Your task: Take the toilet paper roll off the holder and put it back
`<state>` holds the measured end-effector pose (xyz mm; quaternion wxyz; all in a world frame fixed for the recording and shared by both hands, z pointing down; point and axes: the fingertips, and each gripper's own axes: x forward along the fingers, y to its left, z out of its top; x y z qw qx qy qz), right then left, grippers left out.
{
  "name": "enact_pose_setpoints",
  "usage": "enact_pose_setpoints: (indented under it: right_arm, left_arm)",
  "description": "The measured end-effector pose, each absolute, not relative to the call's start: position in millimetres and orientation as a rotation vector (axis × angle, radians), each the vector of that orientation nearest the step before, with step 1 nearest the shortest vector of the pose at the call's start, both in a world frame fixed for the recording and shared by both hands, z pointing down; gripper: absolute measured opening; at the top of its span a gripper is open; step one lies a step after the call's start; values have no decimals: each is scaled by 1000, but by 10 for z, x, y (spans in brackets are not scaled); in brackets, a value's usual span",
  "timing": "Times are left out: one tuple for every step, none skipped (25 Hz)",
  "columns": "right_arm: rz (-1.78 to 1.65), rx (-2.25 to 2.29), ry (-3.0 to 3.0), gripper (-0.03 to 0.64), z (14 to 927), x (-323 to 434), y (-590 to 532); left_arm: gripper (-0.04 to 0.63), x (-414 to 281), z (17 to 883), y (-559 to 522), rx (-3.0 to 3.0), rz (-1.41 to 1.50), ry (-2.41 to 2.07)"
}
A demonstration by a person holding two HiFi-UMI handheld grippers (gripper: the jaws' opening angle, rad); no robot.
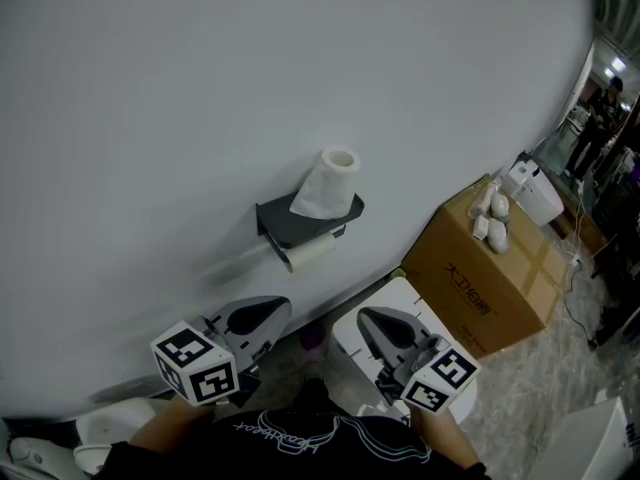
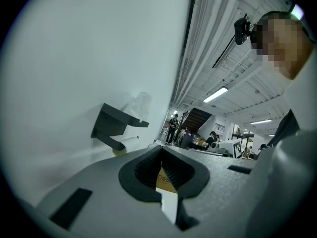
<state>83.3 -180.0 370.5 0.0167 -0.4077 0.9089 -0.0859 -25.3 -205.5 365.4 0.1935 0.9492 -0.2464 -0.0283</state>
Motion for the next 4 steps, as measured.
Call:
enact_pose_setpoints:
  right_arm:
    - [-270, -1265, 2824, 3, 3711, 834, -1791]
    - [-274, -1263, 2822, 3, 3721, 835, -1782]
    - [-278, -1262, 2821, 3, 3733, 836, -1774]
    - [-283, -1260, 2820, 3, 3746, 837, -1766]
  left_arm:
    - [5, -251, 3661, -2045, 2663, -77, -690]
    - [5, -249, 3671, -2036, 2663, -76, -689]
    - [5, -249, 3681, -2028, 2664, -75, -689]
    - [5, -248, 3692, -2020, 2664, -75, -688]
